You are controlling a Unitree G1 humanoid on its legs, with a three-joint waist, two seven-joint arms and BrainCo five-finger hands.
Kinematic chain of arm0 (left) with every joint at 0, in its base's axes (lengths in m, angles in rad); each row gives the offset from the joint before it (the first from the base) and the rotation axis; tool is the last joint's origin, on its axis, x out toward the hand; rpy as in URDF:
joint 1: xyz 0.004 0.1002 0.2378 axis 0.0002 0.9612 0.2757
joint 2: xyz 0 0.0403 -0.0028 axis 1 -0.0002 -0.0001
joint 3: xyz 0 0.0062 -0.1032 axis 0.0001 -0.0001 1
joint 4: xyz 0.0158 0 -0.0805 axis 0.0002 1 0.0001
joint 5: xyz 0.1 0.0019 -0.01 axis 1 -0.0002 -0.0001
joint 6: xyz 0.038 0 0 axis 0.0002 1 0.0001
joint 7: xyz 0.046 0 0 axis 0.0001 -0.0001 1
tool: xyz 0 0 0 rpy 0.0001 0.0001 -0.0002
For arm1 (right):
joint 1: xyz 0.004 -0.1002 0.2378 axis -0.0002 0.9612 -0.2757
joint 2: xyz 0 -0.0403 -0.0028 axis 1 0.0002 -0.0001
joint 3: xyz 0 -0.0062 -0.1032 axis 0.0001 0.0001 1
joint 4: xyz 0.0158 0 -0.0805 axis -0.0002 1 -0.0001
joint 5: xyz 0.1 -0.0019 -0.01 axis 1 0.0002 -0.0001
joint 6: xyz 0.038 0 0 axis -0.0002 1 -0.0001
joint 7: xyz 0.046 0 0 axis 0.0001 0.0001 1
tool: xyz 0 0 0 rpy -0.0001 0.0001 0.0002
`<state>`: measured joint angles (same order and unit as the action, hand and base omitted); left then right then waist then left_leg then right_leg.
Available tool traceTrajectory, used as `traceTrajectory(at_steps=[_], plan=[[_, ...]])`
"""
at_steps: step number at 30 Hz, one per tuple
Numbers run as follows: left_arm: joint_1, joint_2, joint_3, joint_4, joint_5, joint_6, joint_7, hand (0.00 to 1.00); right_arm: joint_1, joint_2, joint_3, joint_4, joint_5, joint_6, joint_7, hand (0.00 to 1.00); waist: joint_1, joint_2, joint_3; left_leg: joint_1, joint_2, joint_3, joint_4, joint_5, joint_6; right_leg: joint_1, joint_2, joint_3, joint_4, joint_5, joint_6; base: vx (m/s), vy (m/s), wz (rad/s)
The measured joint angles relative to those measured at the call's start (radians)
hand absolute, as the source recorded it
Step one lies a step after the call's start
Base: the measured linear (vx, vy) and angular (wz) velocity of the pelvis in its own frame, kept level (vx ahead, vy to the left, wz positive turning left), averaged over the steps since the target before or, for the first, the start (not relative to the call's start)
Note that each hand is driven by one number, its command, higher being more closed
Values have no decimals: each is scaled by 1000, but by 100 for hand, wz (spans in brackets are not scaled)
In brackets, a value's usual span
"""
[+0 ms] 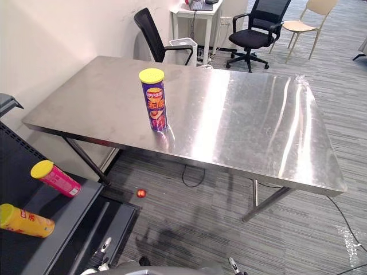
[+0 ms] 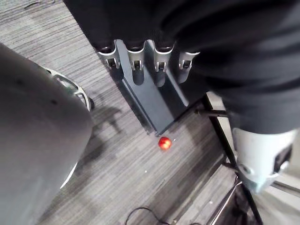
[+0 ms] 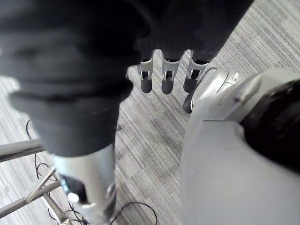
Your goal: Put the gum and the chips on the shelf.
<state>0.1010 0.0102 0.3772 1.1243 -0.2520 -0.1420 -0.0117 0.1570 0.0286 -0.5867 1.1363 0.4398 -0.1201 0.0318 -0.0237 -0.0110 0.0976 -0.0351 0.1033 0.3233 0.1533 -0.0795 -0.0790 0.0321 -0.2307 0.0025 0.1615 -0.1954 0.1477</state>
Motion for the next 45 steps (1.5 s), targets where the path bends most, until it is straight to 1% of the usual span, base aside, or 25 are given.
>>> traceTrajectory(at_steps=[1, 4, 6, 8, 9, 10, 11, 12, 13, 15, 17, 19, 20, 21, 24, 26, 27, 30, 32, 33, 35, 36, 37, 41, 45], plan=[[0, 2, -3, 9, 1, 0, 2, 0, 0, -3, -7, 1, 0, 1, 0, 0, 0, -3, -1, 3, -3, 1, -12, 4, -1, -1, 0, 3, -10, 4, 8, -1, 8, -13], [0, 10, -29, 31, 4, 0, 8, 0, -17, -32, -60, 21, 11, 7, -5, 0, -1, 10, -14, 27, -21, -8, -48, 10, -3, 4, -4, 21, -33, 15, 20, 22, 20, -19], [0, 16, -31, 31, 14, 0, 6, 0, -34, -43, -116, 22, 46, 6, -14, 0, 1, 2, -19, 36, -26, -14, -58, 7, -7, 12, -4, 30, -62, 30, 18, 29, 48, -23], [0, 38, -35, 33, 32, 1, 6, 0, -63, -69, -224, 21, 82, 5, -34, 0, 0, -24, -30, 41, -43, -48, -80, 3, -8, 24, -8, 32, -107, 54, 13, 52, 55, -11], [0, 43, -36, 34, 33, 1, 6, 0, -72, -78, -253, 21, 90, 3, -40, 0, 0, -32, -33, 42, -46, -51, -84, 3, -8, 28, -10, 30, -115, 58, 9, 71, 56, -1], [0, 51, -36, 34, 33, 0, 7, 0, -89, -97, -316, 20, 123, -3, -50, 0, 1, -35, -40, 46, -49, -53, -86, 0, -6, 35, -11, 25, -124, 65, 3, 82, 57, -3], [0, 63, -36, 35, 33, 0, 7, 0, -112, -118, -360, 16, 161, -17, -61, 0, 0, -47, -39, 56, -50, -53, -92, -1, -4, 42, -12, 19, -126, 69, -4, 61, 37, -8], [1, 72, -36, 39, 33, 0, 7, 0, -128, -136, -381, 11, 191, -23, -71, 0, 0, -54, -40, 63, -51, -51, -100, -1, -4, 43, -12, 15, -126, 70, -5, 62, 23, -16], [4, 82, -36, 46, 33, 0, 7, 0, -152, -163, -388, -19, 239, -31, -79, 0, 0, -59, -42, 74, -51, -43, -111, -1, -5, 42, -11, 8, -126, 73, -10, 48, 14, -19], [8, 82, -36, 50, 33, 0, 8, 0, -173, -182, -386, -71, 267, -40, -89, 0, 0, -57, -41, 84, -51, -30, -118, -2, -5, 41, -11, 8, -126, 75, -12, 43, 16, -23], [19, 85, -38, 51, 38, 1, 8, 0, -194, -192, -374, -231, 277, -63, -117, 0, -2, -46, -44, 90, -51, -22, -119, -10, -6, 38, -12, 9, -127, 75, -12, 53, 16, -26], [33, 82, -47, 52, 39, 1, 8, 0, -195, -199, -332, -412, 275, -89, -152, 0, -1, -39, -46, 88, -49, -23, -119, -18, -10, 25, -10, 14, -126, 76, -11, 57, 5, -23], [47, 79, -61, 51, 40, 1, 8, 0, -197, -204, -309, -538, 261, -115, -169, 0, 0, -24, -49, 88, -48, -28, -119, -24, -10, 18, -8, 23, -128, 77, -8, 62, -1, -27], [62, 76, -73, 51, 40, 1, 7, 0, -203, -213, -296, -636, 242, -141, -182, 0, 0, -18, -52, 86, -46, -30, -119, -27, -10, 10, -5, 30, -128, 78, -6, 66, -3, -27], [80, 77, -101, 51, 41, 1, 6, 0, -234, -214, -244, -818, 228, -192, -207, 0, 0, -10, -54, 80, -37, -37, -119, -32, -9, -10, 3, 35, -127, 88, 10, 56, -25, -23], [81, 77, -117, 48, 74, 1, 6, 0, -235, -204, -148, -1004, 223, -221, -223, 0, -2, 1, -60, 75, -28, -33, -134, -31, -8, -31, 17, 48, -127, 109, 12, 27, -26, -26], [82, 75, -128, 46, 80, 1, 6, 0, -235, -202, -102, -1085, 187, -230, -218, 0, 0, 9, -62, 75, -19, -34, -135, -31, -8, -37, 27, 49, -128, 127, 6, 27, -22, -30], [91, 74, -145, 27, 88, 2, 5, 0, -255, -201, -28, -1184, 146, -253, -178, 0, 3, 14, -66, 83, -10, -42, -137, -31, -8, -31, 36, 41, -136, 163, 12, 5, -8, -11], [95, 76, -146, 21, 102, 0, 4, 0, -255, -201, 23, -1208, 146, -255, -171, 0, 2, 10, -66, 89, -12, -53, -148, -30, -6, -23, 35, 29, -147, 176, 10, -27, 7, 6], [95, 81, -148, 21, 108, 1, 4, 0, -252, -204, 76, -1212, 145, -255, -148, 0, 3, 3, -68, 90, -17, -54, -150, -28, -4, -21, 31, 25, -149, 179, 13, -53, 3, 3], [96, 90, -162, 21, 114, 1, 2, 0, -249, -210, 165, -1211, 93, -232, -109, 0, 6, -5, -70, 90, -24, -58, -150, -27, -2, -12, 24, 8, -160, 181, 17, -51, -10, 5], [96, 94, -176, 19, 120, 0, -2, 0, -249, -215, 209, -1211, 30, -211, -81, 0, 14, -6, -70, 90, -25, -60, -150, -26, -1, -10, 23, -2, -161, 182, 18, -44, -26, 3], [96, 93, -179, 18, 123, 0, -7, 0, -250, -230, 261, -1202, -20, -205, -63, 0, 28, -6, -71, 90, -26, -60, -150, -25, -1, -10, 23, -5, -162, 182, 18, -65, -40, 2], [93, 97, -193, 18, 140, 0, -14, 0, -287, -275, 430, -1137, -48, -172, -19, 0, 41, -5, -71, 86, -27, -84, -172, 2, -2, -8, 24, -40, -165, 182, 18, -57, -54, 16], [93, 103, -215, 13, 149, 0, -16, 0, -362, -286, 498, -1068, -90, -131, 5, 0, 61, -5, -70, 83, -30, -122, -214, 46, -2, -3, 25, -81, -169, 181, 18, -81, -63, 25]])
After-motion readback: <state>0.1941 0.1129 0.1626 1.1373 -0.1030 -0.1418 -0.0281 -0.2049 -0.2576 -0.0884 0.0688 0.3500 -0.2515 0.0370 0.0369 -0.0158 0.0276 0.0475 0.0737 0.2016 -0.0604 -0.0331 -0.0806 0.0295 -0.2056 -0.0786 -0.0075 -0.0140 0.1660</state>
